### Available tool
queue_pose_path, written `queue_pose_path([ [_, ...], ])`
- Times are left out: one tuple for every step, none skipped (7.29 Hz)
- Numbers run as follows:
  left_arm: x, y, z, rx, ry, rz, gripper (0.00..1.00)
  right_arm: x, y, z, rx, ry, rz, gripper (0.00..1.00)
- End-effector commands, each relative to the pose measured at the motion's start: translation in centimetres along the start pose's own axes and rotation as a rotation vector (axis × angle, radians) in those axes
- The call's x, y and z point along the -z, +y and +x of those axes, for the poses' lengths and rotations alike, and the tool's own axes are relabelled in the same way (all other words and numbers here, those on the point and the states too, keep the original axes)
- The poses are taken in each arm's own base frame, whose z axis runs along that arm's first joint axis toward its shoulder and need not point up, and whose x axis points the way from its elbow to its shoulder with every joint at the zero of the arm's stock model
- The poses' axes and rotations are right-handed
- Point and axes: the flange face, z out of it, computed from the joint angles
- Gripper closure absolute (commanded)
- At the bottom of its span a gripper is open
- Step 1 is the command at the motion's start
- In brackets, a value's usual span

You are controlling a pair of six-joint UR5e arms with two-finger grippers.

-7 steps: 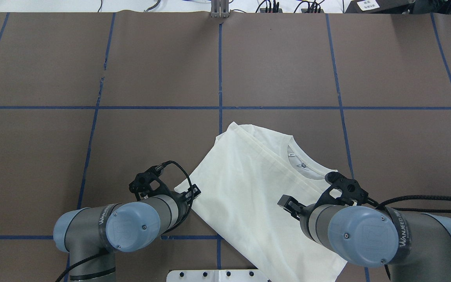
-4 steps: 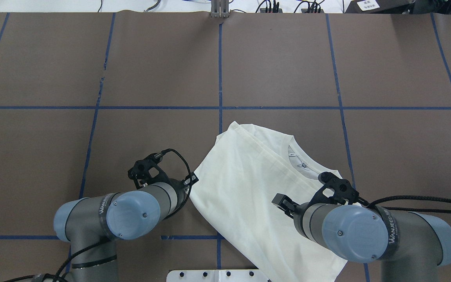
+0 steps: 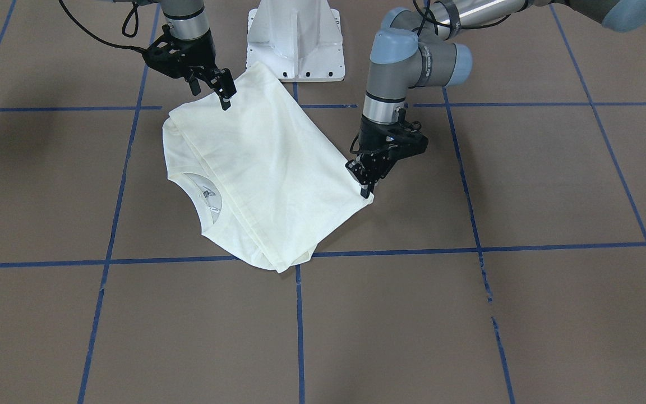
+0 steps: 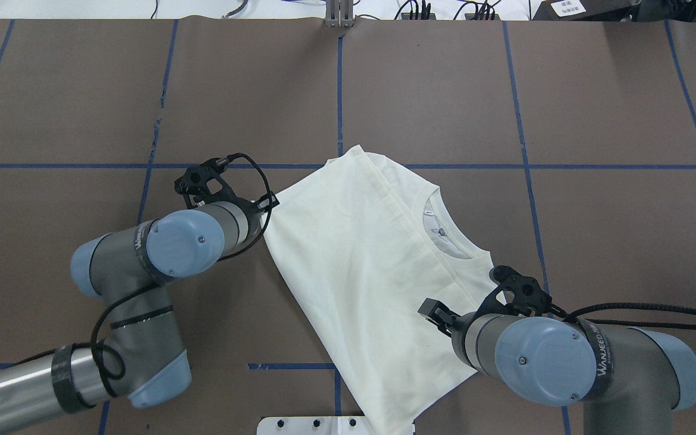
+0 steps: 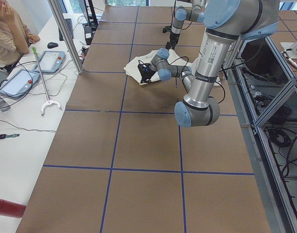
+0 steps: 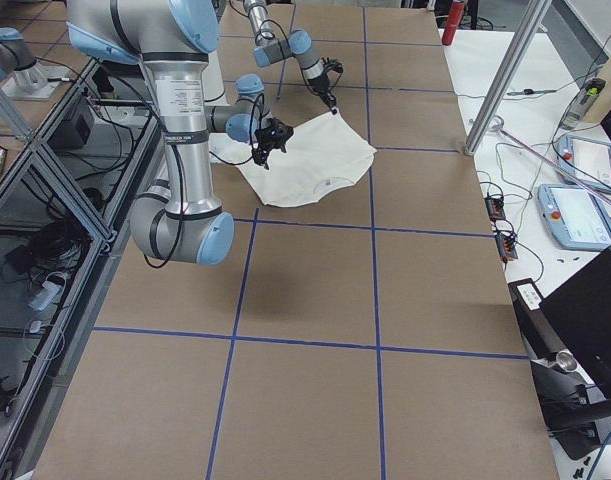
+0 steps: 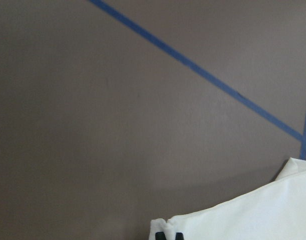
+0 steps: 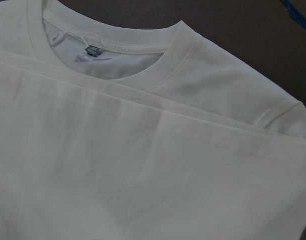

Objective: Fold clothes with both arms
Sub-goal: 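Push the shirt's far corner with the left gripper while the right holds the near corner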

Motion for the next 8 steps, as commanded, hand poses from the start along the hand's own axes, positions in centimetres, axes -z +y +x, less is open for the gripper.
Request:
queue_pose_path([
  [-3.3,-9.0,5.2,0.035,0.067,0.093,1.00,-0.4,0.5,-0.3,0.005,-0.029,0.010,0.00],
  [-6.9,-11.9,8.2,0.061,0.056,0.119,1.00,-0.2,1.6,-2.6,0.000,-0.079,0.013,0.00],
  [-10.7,-13.9,9.3,0.081,0.084,0.116,1.00,-0.8,2.6,-2.7,0.014,-0.083,0.025,0.00],
  [-12.6,-14.1,9.4,0.079,0.112,0.100,1.00,0.2,4.1,-3.9,0.021,-0.131,0.032,0.00],
  [-12.2,-14.0,10.4,0.081,0.124,0.097,1.00,0.4,4.5,-4.1,0.023,-0.135,0.022,0.00],
  [-9.9,-13.7,13.5,0.112,0.187,0.080,0.74,-0.2,4.9,-3.9,0.029,-0.127,0.022,0.00],
  [-6.8,-12.7,14.1,0.177,0.233,0.000,0.62,0.0,5.1,-4.6,0.031,-0.138,0.022,0.00],
  [-4.1,-11.3,10.6,0.165,0.239,-0.063,0.61,-0.3,4.4,-5.5,0.021,-0.147,0.046,0.00],
])
